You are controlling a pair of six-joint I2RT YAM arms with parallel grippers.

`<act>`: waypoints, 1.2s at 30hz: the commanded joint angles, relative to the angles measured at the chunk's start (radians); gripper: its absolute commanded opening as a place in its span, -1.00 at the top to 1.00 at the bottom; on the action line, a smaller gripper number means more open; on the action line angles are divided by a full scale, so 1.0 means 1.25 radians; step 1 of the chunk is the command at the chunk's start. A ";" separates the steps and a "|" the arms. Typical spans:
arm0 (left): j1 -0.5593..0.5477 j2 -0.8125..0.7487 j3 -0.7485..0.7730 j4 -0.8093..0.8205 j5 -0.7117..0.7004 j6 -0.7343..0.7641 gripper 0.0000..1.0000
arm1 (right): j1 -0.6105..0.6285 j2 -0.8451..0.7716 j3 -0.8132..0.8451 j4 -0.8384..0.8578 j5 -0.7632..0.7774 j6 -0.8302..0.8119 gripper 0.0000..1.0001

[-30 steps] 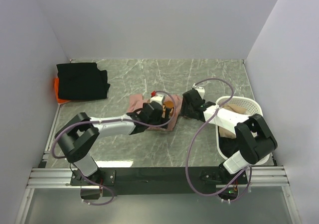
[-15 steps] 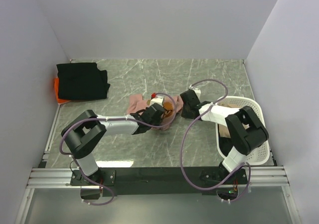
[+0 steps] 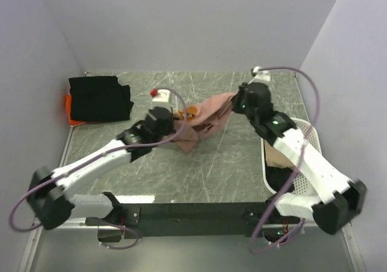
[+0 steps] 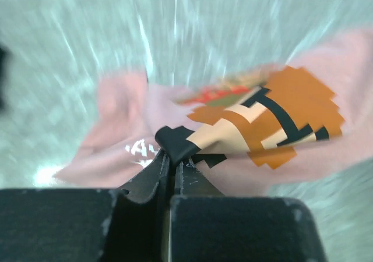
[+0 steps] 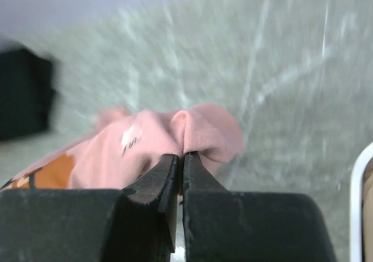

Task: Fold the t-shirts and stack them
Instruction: Flatten the tshirt out

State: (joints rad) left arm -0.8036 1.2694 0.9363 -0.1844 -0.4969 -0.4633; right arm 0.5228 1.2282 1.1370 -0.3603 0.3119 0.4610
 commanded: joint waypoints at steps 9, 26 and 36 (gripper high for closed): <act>0.245 -0.134 0.110 -0.045 -0.076 0.076 -0.12 | 0.032 -0.167 0.104 -0.065 0.002 -0.068 1.00; 0.093 -0.079 -0.070 0.030 0.080 -0.020 -0.72 | -0.043 0.156 0.083 0.022 0.016 -0.044 1.00; 0.080 -0.101 -0.184 -0.027 0.083 -0.114 -0.81 | -0.044 0.148 -0.016 0.056 -0.029 -0.019 0.14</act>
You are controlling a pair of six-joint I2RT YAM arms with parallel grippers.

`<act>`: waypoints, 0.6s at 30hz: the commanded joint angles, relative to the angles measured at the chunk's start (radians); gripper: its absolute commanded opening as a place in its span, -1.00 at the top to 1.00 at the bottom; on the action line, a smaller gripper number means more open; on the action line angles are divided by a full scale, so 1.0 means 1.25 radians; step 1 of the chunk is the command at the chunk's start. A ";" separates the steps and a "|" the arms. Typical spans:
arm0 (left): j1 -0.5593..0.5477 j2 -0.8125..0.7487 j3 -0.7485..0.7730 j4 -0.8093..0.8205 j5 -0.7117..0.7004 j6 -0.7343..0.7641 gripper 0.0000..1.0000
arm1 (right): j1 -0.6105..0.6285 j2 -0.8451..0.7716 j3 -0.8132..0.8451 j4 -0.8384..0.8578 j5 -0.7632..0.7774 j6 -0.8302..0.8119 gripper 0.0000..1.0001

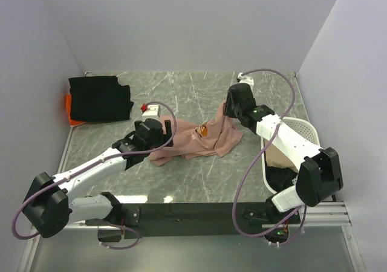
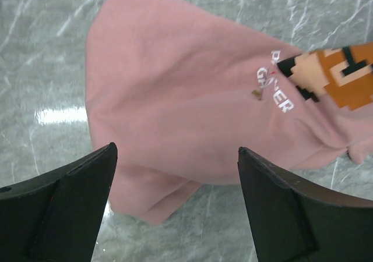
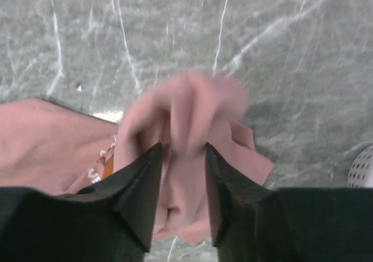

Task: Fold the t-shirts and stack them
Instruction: Flatten the tshirt out

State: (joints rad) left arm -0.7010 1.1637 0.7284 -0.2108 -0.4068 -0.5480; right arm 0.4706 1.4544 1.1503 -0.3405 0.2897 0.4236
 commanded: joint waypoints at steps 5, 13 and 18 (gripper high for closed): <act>-0.003 -0.002 -0.042 -0.014 0.014 -0.064 -0.83 | -0.003 -0.061 -0.066 0.042 -0.029 0.017 -0.20; -0.003 0.068 -0.045 -0.002 0.028 -0.055 -0.86 | -0.001 -0.133 -0.165 0.061 -0.085 0.028 -0.35; -0.003 0.081 -0.032 0.008 0.047 -0.055 -0.85 | -0.002 -0.155 -0.216 0.060 -0.081 0.039 -0.35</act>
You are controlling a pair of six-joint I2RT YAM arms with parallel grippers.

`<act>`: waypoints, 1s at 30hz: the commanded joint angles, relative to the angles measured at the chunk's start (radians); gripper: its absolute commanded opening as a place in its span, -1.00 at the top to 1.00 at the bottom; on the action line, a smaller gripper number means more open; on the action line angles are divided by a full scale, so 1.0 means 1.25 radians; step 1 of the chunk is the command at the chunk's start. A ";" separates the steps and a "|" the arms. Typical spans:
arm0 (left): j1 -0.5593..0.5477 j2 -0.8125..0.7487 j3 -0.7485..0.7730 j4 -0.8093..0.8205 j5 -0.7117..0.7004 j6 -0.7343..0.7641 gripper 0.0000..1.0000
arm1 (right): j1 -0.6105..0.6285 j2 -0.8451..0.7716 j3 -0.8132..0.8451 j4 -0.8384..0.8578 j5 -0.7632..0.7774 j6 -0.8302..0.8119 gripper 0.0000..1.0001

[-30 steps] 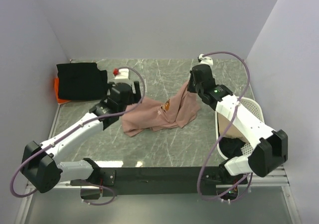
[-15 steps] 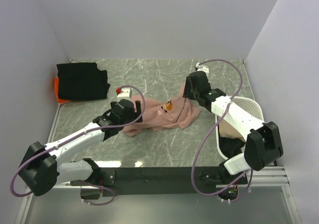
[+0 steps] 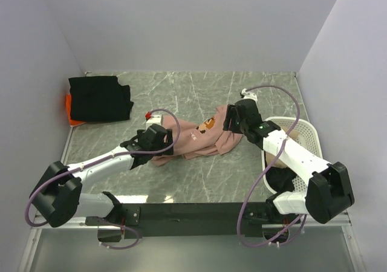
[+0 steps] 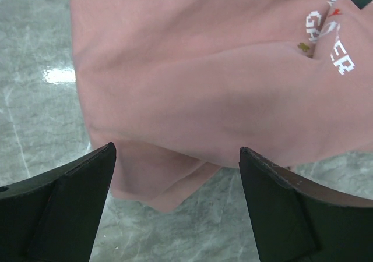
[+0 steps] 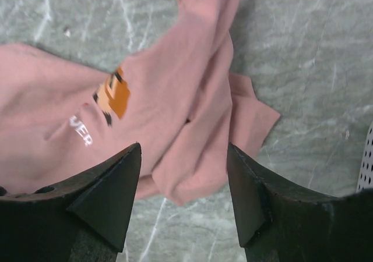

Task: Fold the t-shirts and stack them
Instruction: Flatten the tshirt out

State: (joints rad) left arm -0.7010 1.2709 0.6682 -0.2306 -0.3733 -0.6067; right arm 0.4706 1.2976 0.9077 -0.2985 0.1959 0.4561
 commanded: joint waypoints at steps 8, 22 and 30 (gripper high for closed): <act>-0.010 -0.028 0.002 -0.020 0.027 -0.031 -0.79 | -0.001 -0.060 -0.101 0.035 -0.008 0.029 -0.35; -0.012 0.059 0.000 -0.025 0.051 -0.026 -0.60 | -0.003 0.058 -0.131 0.078 -0.039 0.056 -0.31; -0.010 0.088 0.003 -0.013 0.052 -0.028 -0.05 | -0.006 0.107 -0.141 0.107 -0.032 0.062 0.19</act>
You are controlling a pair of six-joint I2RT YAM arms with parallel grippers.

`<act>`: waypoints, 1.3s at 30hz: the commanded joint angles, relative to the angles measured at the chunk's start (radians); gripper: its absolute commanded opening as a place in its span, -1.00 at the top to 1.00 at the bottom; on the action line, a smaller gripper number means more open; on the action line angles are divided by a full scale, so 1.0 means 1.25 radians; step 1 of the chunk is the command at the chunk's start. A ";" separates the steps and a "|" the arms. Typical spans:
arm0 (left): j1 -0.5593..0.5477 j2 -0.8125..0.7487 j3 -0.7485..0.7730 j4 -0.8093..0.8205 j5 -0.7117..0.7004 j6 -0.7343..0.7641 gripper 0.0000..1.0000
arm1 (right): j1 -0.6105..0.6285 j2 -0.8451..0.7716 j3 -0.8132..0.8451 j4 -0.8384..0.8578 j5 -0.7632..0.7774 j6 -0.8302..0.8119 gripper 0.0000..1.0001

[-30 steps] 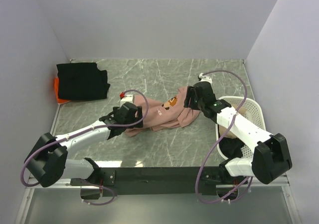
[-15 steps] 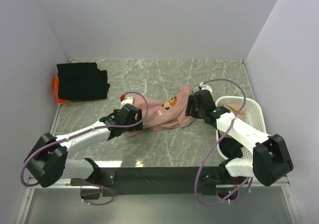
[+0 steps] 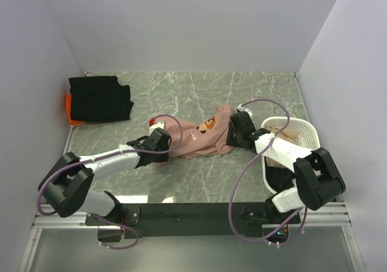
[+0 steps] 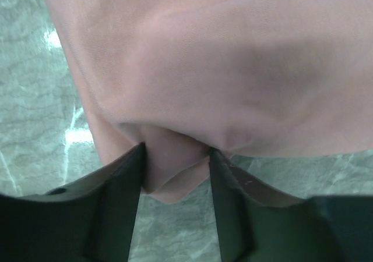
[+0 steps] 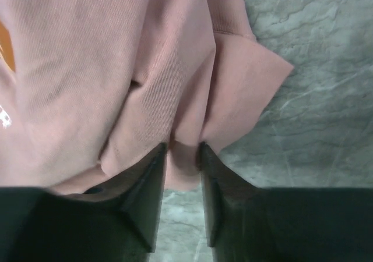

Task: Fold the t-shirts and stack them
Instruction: Flatten the tshirt out

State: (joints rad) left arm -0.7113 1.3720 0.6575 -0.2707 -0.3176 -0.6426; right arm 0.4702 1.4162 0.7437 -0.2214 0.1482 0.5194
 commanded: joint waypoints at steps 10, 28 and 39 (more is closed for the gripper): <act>0.001 -0.027 0.058 -0.008 -0.027 0.018 0.99 | -0.017 -0.068 0.014 -0.008 0.042 -0.012 1.00; 0.032 -0.240 0.329 -0.141 -0.093 0.132 0.99 | -0.014 -0.509 0.249 -0.280 0.191 -0.083 1.00; 0.150 -0.198 0.376 -0.060 0.023 0.188 0.99 | -0.015 -0.516 0.332 -0.230 0.142 -0.105 1.00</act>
State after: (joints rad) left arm -0.6247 1.0519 1.1000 -0.4152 -0.3649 -0.4473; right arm 0.4534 0.7288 1.1206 -0.5678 0.3374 0.4110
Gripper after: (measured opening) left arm 0.028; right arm 0.011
